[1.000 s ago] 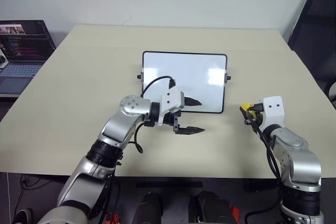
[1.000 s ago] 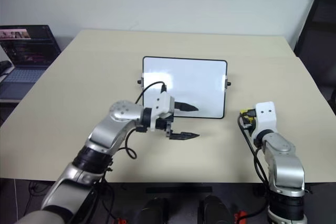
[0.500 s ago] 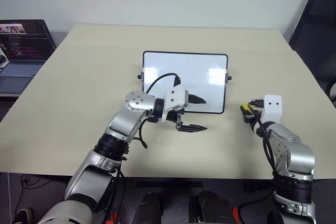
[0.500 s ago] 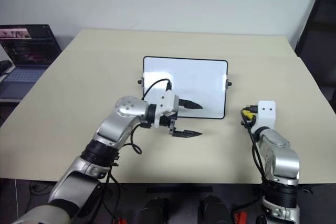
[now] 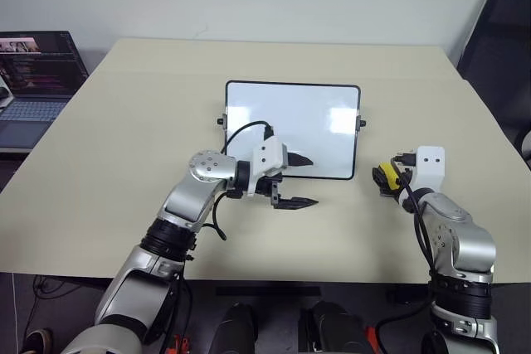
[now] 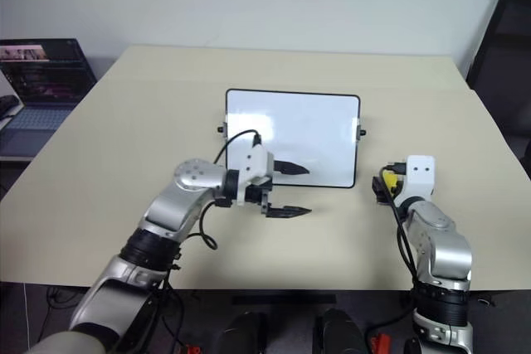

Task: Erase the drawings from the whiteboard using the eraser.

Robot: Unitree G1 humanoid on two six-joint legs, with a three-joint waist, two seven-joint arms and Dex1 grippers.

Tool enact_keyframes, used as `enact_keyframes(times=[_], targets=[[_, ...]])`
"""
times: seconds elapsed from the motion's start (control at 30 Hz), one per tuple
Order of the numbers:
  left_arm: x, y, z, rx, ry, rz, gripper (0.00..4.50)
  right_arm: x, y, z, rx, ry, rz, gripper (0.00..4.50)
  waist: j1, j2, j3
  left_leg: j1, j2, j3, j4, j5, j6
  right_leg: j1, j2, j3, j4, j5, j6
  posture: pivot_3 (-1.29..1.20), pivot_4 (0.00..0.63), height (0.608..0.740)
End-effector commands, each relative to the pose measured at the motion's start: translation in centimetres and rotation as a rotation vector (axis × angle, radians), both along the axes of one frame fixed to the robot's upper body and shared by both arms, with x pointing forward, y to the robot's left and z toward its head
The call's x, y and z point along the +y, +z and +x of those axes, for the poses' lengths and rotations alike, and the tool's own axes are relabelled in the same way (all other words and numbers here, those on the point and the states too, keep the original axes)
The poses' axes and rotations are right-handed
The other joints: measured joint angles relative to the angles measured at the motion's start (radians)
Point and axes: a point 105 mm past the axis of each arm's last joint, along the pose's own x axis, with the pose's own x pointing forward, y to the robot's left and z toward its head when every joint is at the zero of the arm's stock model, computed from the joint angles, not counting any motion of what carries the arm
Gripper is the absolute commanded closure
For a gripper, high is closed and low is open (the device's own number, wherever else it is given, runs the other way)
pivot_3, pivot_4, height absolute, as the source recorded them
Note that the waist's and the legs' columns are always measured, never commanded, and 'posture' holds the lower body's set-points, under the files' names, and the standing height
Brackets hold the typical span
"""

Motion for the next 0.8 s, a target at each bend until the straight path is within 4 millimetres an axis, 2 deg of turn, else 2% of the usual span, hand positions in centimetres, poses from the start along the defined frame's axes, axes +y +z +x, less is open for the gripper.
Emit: enact_keyframes(times=[0.03, 0.17, 0.2, 0.23, 0.3, 0.37, 0.47, 0.53, 0.63, 0.7, 0.8], targets=[[1.4, 1.3, 0.2, 0.028, 0.100, -0.101, 0.00, 1.4, 3.6, -1.1, -0.157, 0.085, 0.005, 0.03, 0.000, 0.000, 0.000, 0.000, 0.000, 0.000, 0.000, 0.000, 0.000, 0.000, 0.000, 0.000, 0.000, 0.000, 0.000, 0.00, 0.150, 0.740], [2.9, 1.5, 0.3, 0.078, 0.273, -0.216, 0.00, 2.7, 5.3, -2.6, -0.289, 0.124, -0.039, 0.03, 0.002, 0.000, 0.000, 0.000, 0.000, -0.001, 0.000, 0.000, 0.000, 0.000, 0.000, 0.000, 0.000, 0.000, 0.001, 0.00, 0.150, 0.740], [3.3, 1.5, 0.3, 0.093, 0.329, -0.251, 0.00, 3.6, 6.1, -3.2, -0.362, 0.165, -0.015, 0.03, 0.003, 0.000, 0.000, 0.000, 0.000, -0.001, 0.000, 0.000, 0.000, 0.000, -0.001, -0.001, 0.000, -0.001, 0.001, 0.00, 0.150, 0.740], [3.6, 1.4, 0.3, 0.106, 0.388, -0.287, 0.00, 4.1, 6.5, -3.7, -0.424, 0.184, -0.074, 0.03, 0.003, 0.000, 0.000, 0.000, 0.000, -0.001, 0.000, 0.000, 0.000, 0.000, -0.001, 0.000, 0.000, -0.001, 0.001, 0.00, 0.150, 0.740], [4.2, 1.5, 0.6, 0.096, 0.515, -0.356, 0.00, 5.9, 6.3, -4.6, -0.498, 0.261, -0.167, 0.03, 0.004, 0.000, 0.000, 0.000, 0.000, -0.001, 0.000, 0.000, 0.000, 0.000, -0.003, 0.000, 0.000, -0.002, 0.003, 0.00, 0.150, 0.740], [4.7, 1.5, 0.7, 0.049, 0.623, -0.399, 0.00, 6.7, 5.2, -4.8, -0.515, 0.268, -0.150, 0.03, 0.005, 0.000, 0.000, 0.001, 0.000, -0.001, 0.001, 0.000, 0.000, 0.001, -0.005, 0.000, -0.001, -0.002, 0.004, 0.00, 0.150, 0.740], [5.0, 1.5, 0.7, -0.006, 0.731, -0.424, 0.00, 6.1, 3.5, -4.7, -0.532, 0.194, -0.166, 0.03, 0.008, 0.000, 0.000, 0.001, 0.000, -0.001, 0.001, 0.000, 0.000, 0.002, -0.005, -0.001, -0.002, -0.002, 0.004, 0.00, 0.150, 0.740], [5.5, 1.7, 0.9, -0.050, 0.793, -0.433, 0.00, 5.3, 3.2, -4.8, -0.570, 0.139, -0.189, 0.03, 0.010, 0.000, 0.000, 0.001, 0.000, -0.001, 0.001, 0.000, 0.000, 0.002, -0.005, 0.000, -0.002, -0.001, 0.005, 0.00, 0.150, 0.740], [8.5, 1.9, 0.7, -0.155, 0.958, -0.458, 0.00, 4.2, 2.3, -6.0, -0.576, 0.069, -0.123, 0.03, 0.012, -0.001, -0.001, 0.001, 0.000, 0.000, 0.002, 0.000, 0.000, 0.003, -0.005, 0.000, -0.002, -0.001, 0.005, 0.00, 0.150, 0.740], [9.7, 1.7, 0.1, -0.206, 1.023, -0.460, 0.00, 3.5, 1.8, -6.8, -0.557, 0.067, -0.067, 0.03, 0.010, 0.000, -0.001, 0.002, 0.000, 0.000, 0.001, 0.000, 0.000, 0.003, -0.006, 0.000, -0.003, -0.001, 0.004, 0.00, 0.150, 0.740], [12.3, -0.2, -1.4, -0.225, 1.122, -0.437, 0.00, 3.3, 1.1, -8.3, -0.518, 0.087, -0.057, 0.03, 0.010, 0.000, -0.001, 0.001, 0.001, 0.000, -0.001, 0.000, 0.000, 0.003, -0.006, 0.000, -0.005, 0.001, 0.001, 0.00, 0.150, 0.740]])
